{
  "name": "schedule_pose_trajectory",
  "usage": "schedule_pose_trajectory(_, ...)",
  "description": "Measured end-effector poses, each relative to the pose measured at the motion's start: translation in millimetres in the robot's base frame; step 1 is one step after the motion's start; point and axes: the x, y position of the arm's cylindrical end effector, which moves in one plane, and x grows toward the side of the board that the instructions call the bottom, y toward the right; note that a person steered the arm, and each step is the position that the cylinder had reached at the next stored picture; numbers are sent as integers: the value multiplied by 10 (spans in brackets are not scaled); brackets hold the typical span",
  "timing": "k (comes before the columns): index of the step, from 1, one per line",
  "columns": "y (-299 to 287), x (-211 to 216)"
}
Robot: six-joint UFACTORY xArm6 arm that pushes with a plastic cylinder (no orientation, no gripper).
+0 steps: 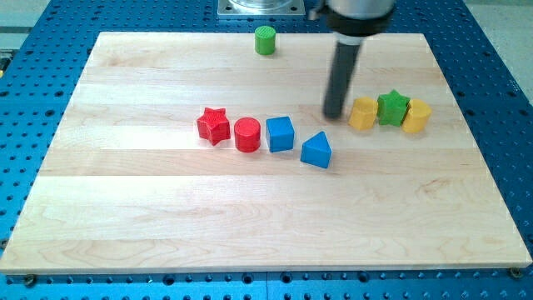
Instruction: Move the green circle into the hexagon
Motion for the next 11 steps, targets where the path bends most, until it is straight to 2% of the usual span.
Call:
schedule_pose_trajectory(1,-1464,-395)
schedule_pose_trajectory(2,-1597,-1296)
schedule_pose_trajectory(3,-1141,-1903)
schedule_pose_trajectory(4,-635,-1669)
schedule_pose_trajectory(5,147,-610)
schedule_pose_trajectory(6,-564,-882)
schedule_pose_trajectory(7,-157,-1436)
schedule_pose_trajectory(8,536,-1051)
schedule_pose_trajectory(9,840,-264)
schedule_pose_trajectory(10,593,-618)
schedule_pose_trajectory(11,310,-259)
